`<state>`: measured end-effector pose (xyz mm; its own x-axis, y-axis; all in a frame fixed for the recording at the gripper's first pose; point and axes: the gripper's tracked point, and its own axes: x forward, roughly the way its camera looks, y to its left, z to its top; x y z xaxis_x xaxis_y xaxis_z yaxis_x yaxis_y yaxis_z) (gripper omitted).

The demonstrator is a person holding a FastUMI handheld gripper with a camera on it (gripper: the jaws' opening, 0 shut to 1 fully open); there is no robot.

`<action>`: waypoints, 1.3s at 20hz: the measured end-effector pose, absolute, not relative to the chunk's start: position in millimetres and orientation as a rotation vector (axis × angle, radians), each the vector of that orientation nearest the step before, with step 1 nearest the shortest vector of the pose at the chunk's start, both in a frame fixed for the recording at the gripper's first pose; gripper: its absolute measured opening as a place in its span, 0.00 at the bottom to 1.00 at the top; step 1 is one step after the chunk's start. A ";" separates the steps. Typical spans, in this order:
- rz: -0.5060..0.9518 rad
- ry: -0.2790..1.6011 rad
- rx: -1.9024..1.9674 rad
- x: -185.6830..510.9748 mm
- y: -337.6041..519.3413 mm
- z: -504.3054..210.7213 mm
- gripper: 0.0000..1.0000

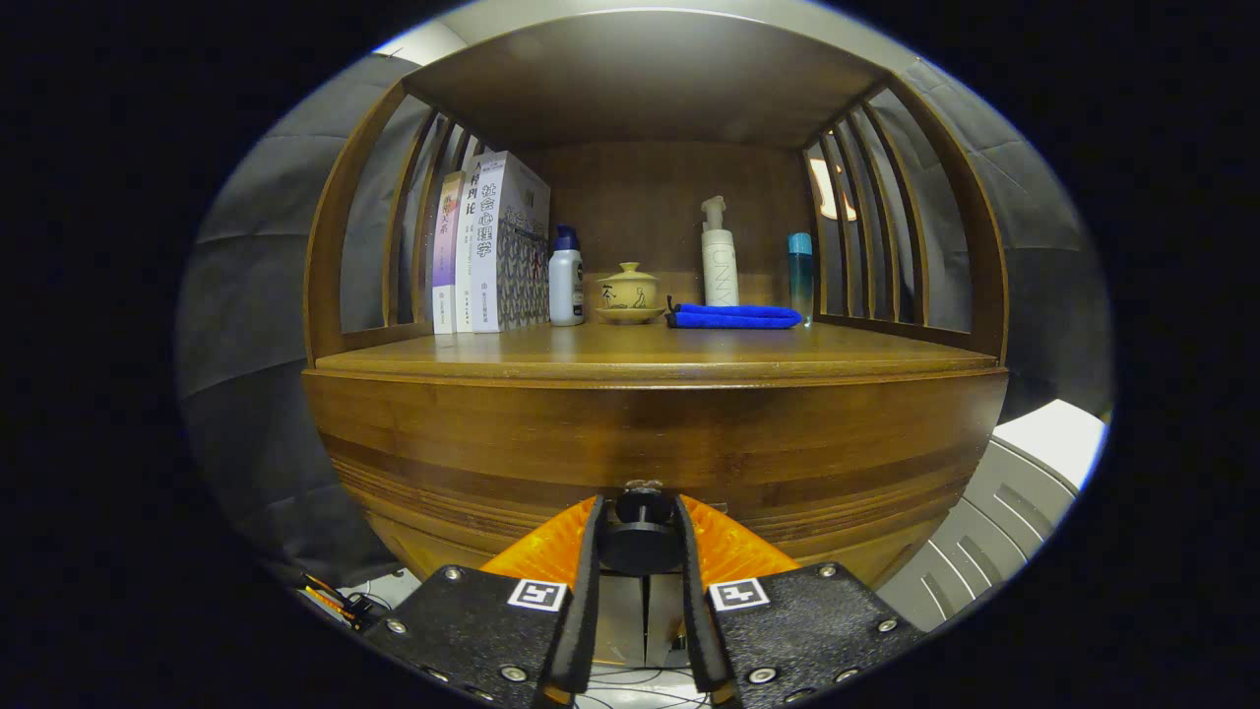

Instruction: Pull open the drawer, take out the items inside it, and place them on the countertop above the cabinet.

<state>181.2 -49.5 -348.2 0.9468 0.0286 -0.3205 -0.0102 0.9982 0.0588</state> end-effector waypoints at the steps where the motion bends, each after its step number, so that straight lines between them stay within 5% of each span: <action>1: 0.022 0.326 0.056 181.3 -49.5 -349.8 0.34; 26: 0.030 0.372 0.005 29.7 -46.9 -331.3 0.32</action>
